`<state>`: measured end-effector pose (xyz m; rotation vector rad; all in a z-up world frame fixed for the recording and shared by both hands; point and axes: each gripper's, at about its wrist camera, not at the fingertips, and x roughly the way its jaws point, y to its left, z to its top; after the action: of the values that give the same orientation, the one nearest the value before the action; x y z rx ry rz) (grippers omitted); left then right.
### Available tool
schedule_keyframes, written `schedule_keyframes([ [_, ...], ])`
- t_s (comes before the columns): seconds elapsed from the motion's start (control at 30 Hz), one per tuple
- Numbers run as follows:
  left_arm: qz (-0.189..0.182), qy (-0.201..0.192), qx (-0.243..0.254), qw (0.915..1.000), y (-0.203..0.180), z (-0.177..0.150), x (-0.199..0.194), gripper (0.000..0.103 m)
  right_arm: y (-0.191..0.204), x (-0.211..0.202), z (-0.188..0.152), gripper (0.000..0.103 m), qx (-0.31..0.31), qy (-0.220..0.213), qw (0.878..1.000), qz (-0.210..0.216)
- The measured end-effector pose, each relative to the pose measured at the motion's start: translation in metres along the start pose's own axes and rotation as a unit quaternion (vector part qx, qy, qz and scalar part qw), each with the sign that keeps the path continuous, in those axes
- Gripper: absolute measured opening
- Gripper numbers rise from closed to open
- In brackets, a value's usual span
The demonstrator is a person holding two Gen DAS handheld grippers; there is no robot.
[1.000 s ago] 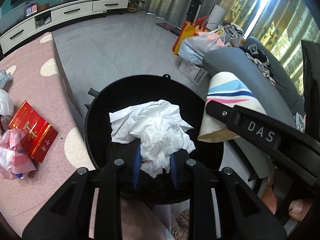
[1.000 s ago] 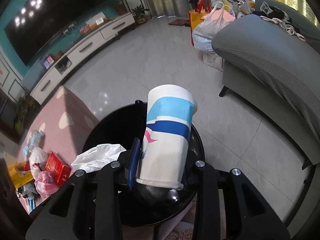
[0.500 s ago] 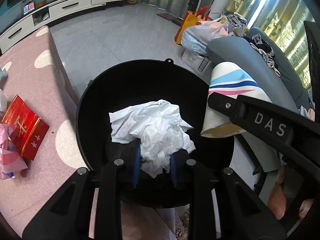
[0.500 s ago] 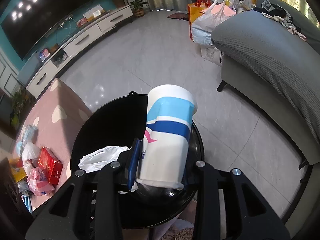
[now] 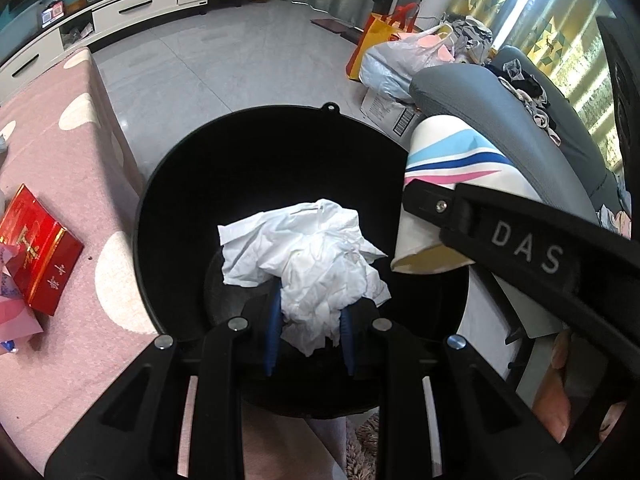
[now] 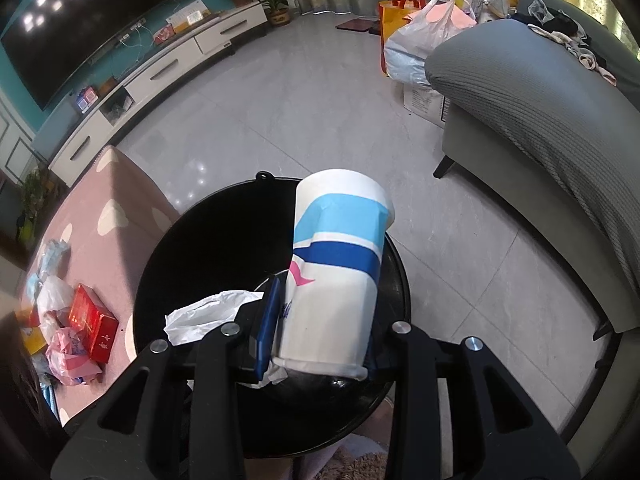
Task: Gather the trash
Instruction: 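Open the right tool to drop the cup while the left tool drops the tissues, then grasp the pink plastic bag with the left tool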
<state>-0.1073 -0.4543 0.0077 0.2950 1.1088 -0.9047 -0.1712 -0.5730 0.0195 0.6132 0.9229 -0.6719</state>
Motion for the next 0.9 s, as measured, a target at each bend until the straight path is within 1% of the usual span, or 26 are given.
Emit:
schedule_keyframes([
  [0.4,0.0,0.01,0.0,1.0,-0.004,0.003,0.007,0.025,0.002,0.006,-0.001,0.036,-0.004,0.01,1.0,-0.006],
  [0.5,0.002,0.011,-0.002,0.9999,-0.004,0.003,0.009,0.028,0.002,0.006,-0.001,0.036,-0.006,0.011,1.0,-0.007],
  [0.53,0.003,0.01,-0.003,0.9999,-0.004,0.003,0.009,0.034,0.003,0.006,-0.001,0.036,-0.006,0.011,1.0,-0.008],
  [0.57,0.004,0.008,-0.004,1.0,-0.003,0.004,0.008,0.045,0.003,0.006,-0.001,0.036,-0.007,0.011,1.0,-0.009],
  [0.6,0.004,0.004,-0.007,1.0,-0.003,0.004,0.007,0.052,0.002,0.006,-0.001,0.036,-0.005,0.011,1.0,-0.008],
  [0.63,0.006,-0.002,-0.009,0.9999,-0.003,0.005,0.004,0.065,0.001,0.004,0.0,0.037,0.0,0.009,1.0,-0.006],
  [0.67,0.007,-0.007,-0.008,0.9999,-0.001,0.006,0.002,0.068,0.0,0.002,0.0,0.044,0.004,0.007,1.0,-0.005],
  [0.7,0.006,-0.015,-0.007,0.9998,0.0,0.006,-0.003,0.068,-0.001,-0.001,0.0,0.048,0.008,0.002,1.0,-0.004],
  [0.73,0.006,-0.02,-0.006,0.9998,0.001,0.006,-0.008,0.073,-0.002,-0.005,0.001,0.056,0.013,-0.005,1.0,-0.002],
  [0.77,0.006,-0.025,-0.008,0.9996,0.003,0.006,-0.012,0.08,-0.003,-0.011,0.001,0.06,0.017,-0.015,1.0,0.005],
  [0.83,0.005,-0.04,-0.019,0.999,0.012,0.004,-0.027,0.085,0.0,-0.024,0.001,0.062,0.016,-0.033,0.999,0.022],
  [0.87,0.004,-0.048,-0.025,0.9985,0.017,0.003,-0.035,0.088,0.003,-0.028,0.001,0.067,0.014,-0.039,0.999,0.029],
  [0.9,0.004,-0.057,-0.034,0.9978,0.025,0.0,-0.045,0.09,0.007,-0.034,0.0,0.07,0.01,-0.046,0.998,0.04],
])
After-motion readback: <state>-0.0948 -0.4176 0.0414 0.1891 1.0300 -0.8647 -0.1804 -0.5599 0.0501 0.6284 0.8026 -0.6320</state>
